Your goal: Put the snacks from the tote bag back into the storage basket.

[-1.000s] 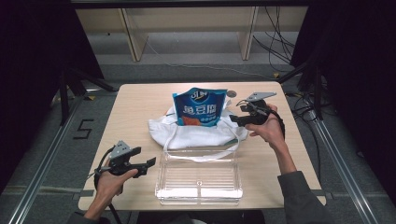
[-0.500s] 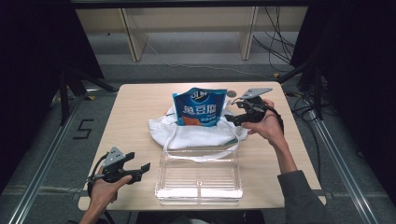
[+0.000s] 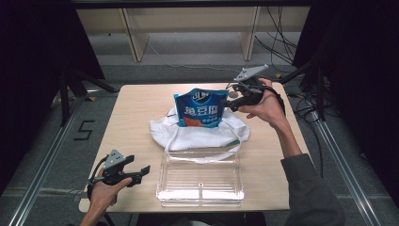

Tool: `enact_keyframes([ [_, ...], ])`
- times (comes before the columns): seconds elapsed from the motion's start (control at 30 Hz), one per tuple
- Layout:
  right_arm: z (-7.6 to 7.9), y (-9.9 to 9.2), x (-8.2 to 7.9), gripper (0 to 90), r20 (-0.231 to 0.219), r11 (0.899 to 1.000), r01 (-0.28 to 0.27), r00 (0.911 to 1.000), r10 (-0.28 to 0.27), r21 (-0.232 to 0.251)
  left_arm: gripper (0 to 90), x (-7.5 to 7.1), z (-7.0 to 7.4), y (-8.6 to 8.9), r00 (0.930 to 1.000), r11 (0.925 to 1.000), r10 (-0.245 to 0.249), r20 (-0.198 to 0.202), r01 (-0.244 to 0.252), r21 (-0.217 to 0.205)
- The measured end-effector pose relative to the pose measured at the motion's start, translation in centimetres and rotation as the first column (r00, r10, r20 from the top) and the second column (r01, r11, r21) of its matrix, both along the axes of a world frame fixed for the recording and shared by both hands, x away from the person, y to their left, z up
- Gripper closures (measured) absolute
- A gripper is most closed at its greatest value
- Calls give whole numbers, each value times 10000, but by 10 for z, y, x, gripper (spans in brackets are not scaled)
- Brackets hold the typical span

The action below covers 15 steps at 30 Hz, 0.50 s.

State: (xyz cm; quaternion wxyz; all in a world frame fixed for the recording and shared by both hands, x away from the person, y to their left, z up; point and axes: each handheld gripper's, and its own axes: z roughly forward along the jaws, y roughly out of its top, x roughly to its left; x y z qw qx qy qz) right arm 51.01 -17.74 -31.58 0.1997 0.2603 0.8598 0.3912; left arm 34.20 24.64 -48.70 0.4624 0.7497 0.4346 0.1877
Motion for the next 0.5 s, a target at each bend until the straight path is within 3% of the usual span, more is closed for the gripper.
enact_keyframes([
  [0.07, 8, 8, 2, 257, 101, 9998, -177, 9998, 177, -17, 191, -1, 0, 1, 10000, 10000, 54, -7, -54, 22],
  [0.17, 16, 16, 3, 265, -103, 9993, -376, 9992, 375, -71, 192, -1, 0, 1, 10000, 10000, 70, 5, -70, 19],
  [0.23, 25, 29, 6, 279, 129, 9977, -599, 9981, 603, -315, 192, -2, 0, 1, 10000, 10000, 69, -8, -69, 69],
  [0.5, 32, 53, 16, 322, -210, 9929, -990, 9950, 978, -661, 192, -2, 0, 1, 10000, 10000, 37, 27, -37, -28],
])
